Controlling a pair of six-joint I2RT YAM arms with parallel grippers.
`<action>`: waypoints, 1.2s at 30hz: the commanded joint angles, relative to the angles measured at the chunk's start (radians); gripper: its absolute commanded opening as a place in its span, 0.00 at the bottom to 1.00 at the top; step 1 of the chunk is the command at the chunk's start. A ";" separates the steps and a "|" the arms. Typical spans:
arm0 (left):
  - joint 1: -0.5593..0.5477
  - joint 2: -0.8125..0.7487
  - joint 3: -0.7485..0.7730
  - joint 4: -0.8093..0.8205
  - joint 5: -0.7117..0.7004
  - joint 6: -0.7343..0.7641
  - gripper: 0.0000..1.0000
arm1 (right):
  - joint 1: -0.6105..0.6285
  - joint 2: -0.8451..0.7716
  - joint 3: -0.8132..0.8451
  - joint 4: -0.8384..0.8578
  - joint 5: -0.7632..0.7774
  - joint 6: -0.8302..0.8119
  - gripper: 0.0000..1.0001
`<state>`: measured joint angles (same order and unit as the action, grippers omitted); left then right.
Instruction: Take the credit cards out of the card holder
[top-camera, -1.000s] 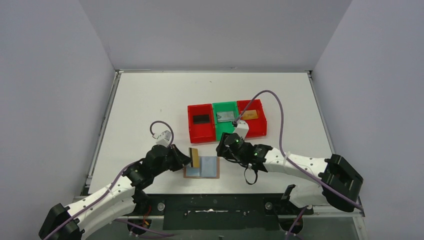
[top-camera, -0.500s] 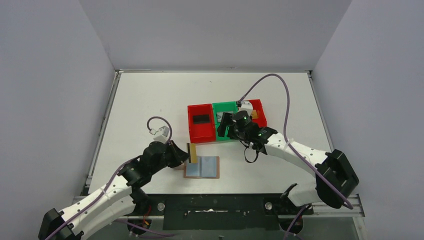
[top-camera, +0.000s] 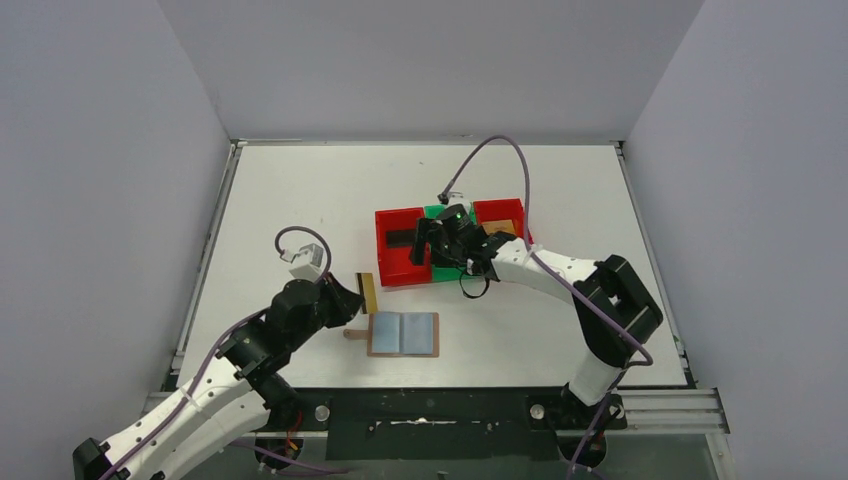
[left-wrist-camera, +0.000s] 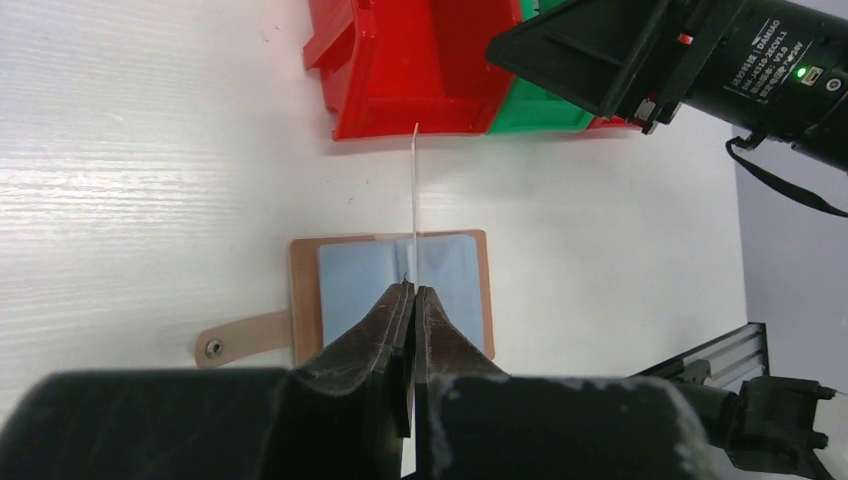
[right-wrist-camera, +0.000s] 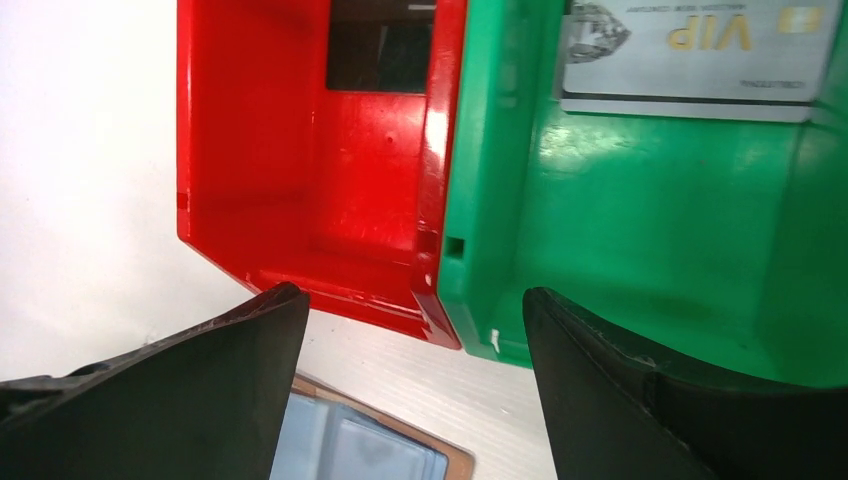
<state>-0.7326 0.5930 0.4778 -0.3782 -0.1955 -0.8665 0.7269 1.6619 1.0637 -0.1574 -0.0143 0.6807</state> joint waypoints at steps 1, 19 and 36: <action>0.006 -0.004 0.051 -0.017 -0.037 0.044 0.00 | 0.003 0.047 0.081 0.051 -0.089 -0.023 0.80; 0.060 0.020 0.068 -0.018 -0.033 0.045 0.00 | 0.055 0.087 0.189 0.005 -0.081 -0.020 0.78; 0.312 0.111 -0.073 0.595 0.652 -0.081 0.00 | 0.026 -0.335 -0.338 0.629 -0.354 0.081 0.82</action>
<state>-0.4343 0.6998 0.4686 -0.1192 0.2039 -0.8589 0.7589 1.3277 0.7712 0.1875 -0.1665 0.6884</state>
